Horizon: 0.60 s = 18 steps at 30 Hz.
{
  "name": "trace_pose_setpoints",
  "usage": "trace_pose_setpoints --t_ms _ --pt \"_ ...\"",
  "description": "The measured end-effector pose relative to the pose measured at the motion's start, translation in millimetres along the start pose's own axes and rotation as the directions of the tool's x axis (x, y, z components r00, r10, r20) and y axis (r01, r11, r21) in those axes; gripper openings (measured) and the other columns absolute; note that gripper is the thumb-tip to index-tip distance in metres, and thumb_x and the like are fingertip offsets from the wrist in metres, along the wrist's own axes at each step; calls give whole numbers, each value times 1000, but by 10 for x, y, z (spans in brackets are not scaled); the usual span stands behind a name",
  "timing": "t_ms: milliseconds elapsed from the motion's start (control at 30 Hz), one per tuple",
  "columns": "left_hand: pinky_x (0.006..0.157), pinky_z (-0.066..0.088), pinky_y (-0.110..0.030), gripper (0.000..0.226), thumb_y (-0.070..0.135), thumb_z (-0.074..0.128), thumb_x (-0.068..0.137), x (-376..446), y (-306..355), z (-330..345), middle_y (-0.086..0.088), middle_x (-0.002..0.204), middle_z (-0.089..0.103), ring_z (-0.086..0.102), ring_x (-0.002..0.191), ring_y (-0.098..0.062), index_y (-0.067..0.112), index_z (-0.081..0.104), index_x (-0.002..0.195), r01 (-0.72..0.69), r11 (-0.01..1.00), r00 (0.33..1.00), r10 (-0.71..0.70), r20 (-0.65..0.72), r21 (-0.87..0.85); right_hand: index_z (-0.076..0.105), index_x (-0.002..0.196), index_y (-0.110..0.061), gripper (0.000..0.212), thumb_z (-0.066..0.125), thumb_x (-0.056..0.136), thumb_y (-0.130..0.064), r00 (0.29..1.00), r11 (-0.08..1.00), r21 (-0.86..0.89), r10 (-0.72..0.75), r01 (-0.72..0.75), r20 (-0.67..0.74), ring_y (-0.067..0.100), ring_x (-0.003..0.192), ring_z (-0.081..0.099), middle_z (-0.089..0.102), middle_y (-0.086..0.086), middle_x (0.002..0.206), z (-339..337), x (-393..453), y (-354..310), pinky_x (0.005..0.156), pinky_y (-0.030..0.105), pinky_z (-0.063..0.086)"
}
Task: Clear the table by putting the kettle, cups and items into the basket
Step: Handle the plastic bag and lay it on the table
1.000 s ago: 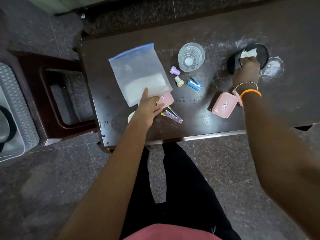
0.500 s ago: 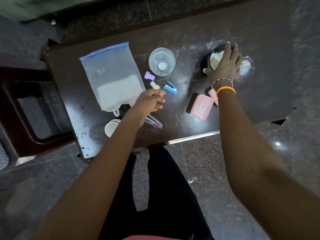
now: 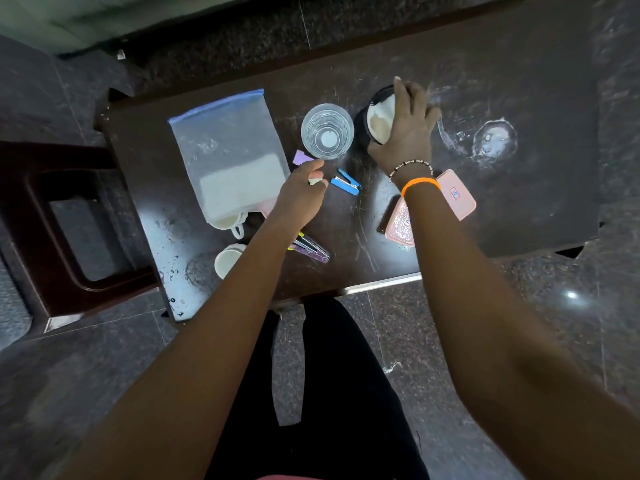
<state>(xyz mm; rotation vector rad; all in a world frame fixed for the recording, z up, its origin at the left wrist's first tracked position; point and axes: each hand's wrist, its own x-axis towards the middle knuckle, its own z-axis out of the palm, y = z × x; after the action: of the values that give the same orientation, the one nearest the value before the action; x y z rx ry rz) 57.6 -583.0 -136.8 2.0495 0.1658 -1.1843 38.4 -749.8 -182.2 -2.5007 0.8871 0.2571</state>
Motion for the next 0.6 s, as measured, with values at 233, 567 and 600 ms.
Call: trace_pose_setpoints --t_ms 233,567,600 --pt "49 31 10 46 11 41 97 123 -92 -16 -2 146 44 44 105 -8 21 36 142 -11 1000 999 11 -38 2 17 149 -16 88 69 77 -19 998 999 -38 18 -15 65 35 132 27 21 7 153 126 -1 -82 110 39 34" --pt "66 37 -3 40 12 42 96 70 -238 -10 -2 134 54 46 101 -10 17 43 136 18 999 1000 -17 18 -49 21 148 -15 83 66 78 -21 1000 1000 -20 8 -8 19 33 139 23 17 6 158 89 -158 -100 116 41 22" --pt "73 39 -12 38 11 42 95 20 -287 -16 -4 130 56 47 99 -11 16 46 133 32 996 999 -29 34 -84 28 145 -15 77 64 77 -19 999 1000 2 27 -27 -37 33 136 27 23 8 155 87 -249 -132 113 42 27"
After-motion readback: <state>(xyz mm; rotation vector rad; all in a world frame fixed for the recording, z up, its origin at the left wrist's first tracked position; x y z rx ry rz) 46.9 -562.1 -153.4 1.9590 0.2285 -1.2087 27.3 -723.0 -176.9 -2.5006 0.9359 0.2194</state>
